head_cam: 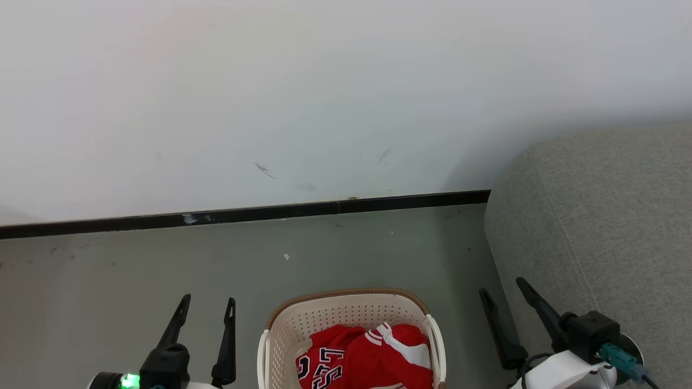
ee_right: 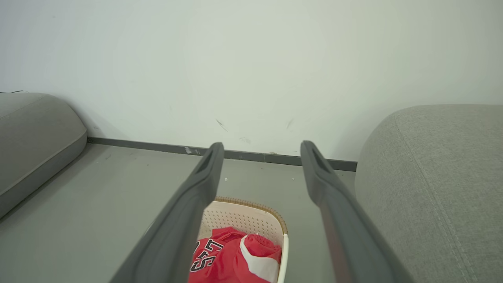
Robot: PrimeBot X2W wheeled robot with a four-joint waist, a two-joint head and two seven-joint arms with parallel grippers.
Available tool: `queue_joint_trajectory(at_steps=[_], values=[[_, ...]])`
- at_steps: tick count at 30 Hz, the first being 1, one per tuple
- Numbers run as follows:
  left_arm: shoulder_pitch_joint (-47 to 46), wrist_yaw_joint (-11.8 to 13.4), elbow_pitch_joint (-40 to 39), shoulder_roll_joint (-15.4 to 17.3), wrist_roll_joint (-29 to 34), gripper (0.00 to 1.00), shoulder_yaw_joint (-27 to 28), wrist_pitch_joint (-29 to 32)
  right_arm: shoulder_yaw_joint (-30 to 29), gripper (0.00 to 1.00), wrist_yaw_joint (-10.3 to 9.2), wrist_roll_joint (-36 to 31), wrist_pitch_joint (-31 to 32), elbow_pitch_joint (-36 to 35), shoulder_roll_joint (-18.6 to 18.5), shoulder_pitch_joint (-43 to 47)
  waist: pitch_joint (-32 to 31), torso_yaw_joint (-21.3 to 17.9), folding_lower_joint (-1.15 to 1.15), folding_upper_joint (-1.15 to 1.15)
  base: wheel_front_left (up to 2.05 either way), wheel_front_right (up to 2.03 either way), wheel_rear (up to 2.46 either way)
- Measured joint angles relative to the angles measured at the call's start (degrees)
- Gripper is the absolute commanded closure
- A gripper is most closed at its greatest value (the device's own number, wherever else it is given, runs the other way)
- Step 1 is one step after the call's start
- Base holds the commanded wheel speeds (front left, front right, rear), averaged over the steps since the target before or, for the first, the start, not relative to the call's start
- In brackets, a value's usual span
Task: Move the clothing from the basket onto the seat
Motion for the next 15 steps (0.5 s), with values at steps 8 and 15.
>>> queue_joint_trajectory(at_steps=[8, 15], values=[[0.00, 0.00, 1.25, -0.36, -1.55, 0.00, 1.53, 0.00, -0.55, 0.00, 0.00, 0.19, -0.01, -0.01, 0.00, 0.00, 0.01, 0.01, 0.00, 0.00, 0.00, 0.00, 0.00], [-0.01, 0.01, 1.67, -0.82, -2.09, 0.00, 2.67, 0.00, -1.27, 0.00, -0.01, 0.54, -0.01, -0.01, -0.01, 0.01, 0.03, -0.04, 0.00, 0.00, 0.00, 0.00, 0.00]])
